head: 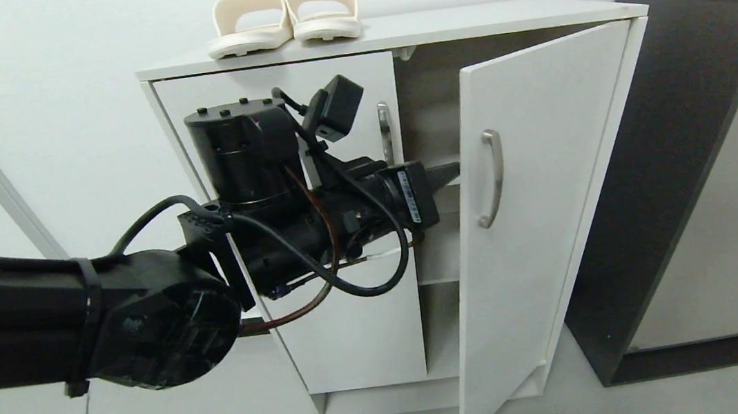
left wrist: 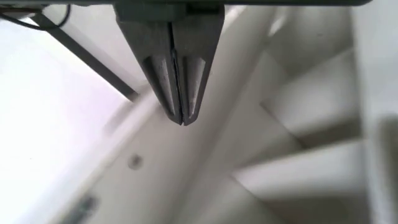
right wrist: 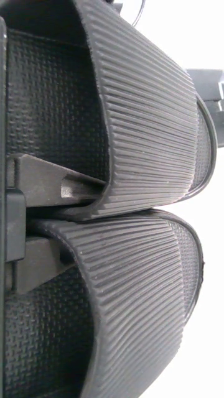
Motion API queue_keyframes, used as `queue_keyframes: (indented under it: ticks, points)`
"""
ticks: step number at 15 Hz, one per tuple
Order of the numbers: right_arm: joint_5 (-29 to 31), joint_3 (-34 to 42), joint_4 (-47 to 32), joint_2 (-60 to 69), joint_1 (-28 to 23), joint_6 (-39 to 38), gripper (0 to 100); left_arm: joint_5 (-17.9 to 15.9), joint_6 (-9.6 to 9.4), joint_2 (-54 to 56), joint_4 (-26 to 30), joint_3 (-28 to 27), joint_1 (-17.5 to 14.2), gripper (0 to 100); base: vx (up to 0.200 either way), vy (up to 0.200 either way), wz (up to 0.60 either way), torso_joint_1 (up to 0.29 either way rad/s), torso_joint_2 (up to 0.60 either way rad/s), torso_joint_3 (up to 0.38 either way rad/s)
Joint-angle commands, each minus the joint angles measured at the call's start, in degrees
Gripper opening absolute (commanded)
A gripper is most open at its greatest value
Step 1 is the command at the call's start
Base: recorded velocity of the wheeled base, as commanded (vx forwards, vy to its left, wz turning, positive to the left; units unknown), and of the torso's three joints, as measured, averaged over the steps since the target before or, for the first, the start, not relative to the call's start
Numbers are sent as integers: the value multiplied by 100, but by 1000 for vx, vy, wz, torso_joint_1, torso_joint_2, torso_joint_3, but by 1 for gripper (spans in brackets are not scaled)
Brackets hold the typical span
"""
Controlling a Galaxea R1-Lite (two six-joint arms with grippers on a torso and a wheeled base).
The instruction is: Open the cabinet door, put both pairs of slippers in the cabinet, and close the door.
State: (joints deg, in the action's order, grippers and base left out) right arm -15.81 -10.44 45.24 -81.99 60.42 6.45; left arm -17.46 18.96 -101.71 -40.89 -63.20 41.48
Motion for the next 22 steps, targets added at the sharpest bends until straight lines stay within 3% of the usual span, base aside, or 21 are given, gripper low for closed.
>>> queue_keyframes:
  ticks: [1, 7, 9, 11, 12, 13, 14, 15, 16, 17, 18, 20, 22]
  points:
    - [-1, -2, 11, 17, 32, 6, 0, 5, -15, 46, 2, 0, 589, 0, -200, 0, 0, -2, 2, 12]
    - [25, -29, 29, -18, 14, -3, 0, 243, 12, 28, -121, -44, 387, 0, -33, 0, 0, 0, 0, 0]
    - [201, -266, 2, -141, -338, -12, 0, 726, -6, 142, -121, 27, 149, 0, 0, 0, 0, 0, 0, 0]
    - [1159, -723, 29, -519, -557, -276, 0, 1157, -68, 529, -112, 387, -132, 0, 0, 0, 0, 0, 0, 0]
    - [1968, -1180, 29, -818, -557, -865, 0, 1473, -129, 1048, -33, 818, -281, 0, 0, 0, 0, 0, 0, 0]
    - [2196, -1312, 29, -897, -557, -988, 0, 1605, -182, 1250, -16, 993, -334, 0, 0, 0, 0, 0, 0, 0]
    - [2715, -1655, 20, -1064, -575, -1163, 0, 2062, -551, 1707, 151, 1407, -422, 0, 0, 0, 0, 0, 0, 0]
    - [3190, -1901, 20, -1275, -733, -1225, 0, 2897, -1193, 2348, 450, 1925, -554, 0, 0, 0, 0, 0, 0, 0]
    - [3462, -2085, 29, -1433, -830, -1234, 0, 3266, -1518, 2832, 556, 2321, -791, 0, 0, 0, 0, 0, 0, 0]
    - [3603, -2173, 29, -1513, -874, -1260, 0, 3337, -1676, 3122, 591, 2532, -1002, 0, 0, 0, 0, 0, 0, 0]
    - [3989, -2411, 38, -1723, -1014, -1330, 0, 3398, -1852, 3939, 696, 3041, -1696, 0, 0, 0, 0, 0, 0, 0]
    - [4112, -2490, 38, -1873, -1111, -1392, 0, 3706, -1825, 4959, 942, 3613, -2522, 0, 0, 0, 0, 0, 0, 0]
    - [4130, -2481, 38, -1917, -1111, -1392, 0, 3785, -1746, 6101, 1276, 4263, -3516, 0, 0, 0, 0, 0, 0, 0]
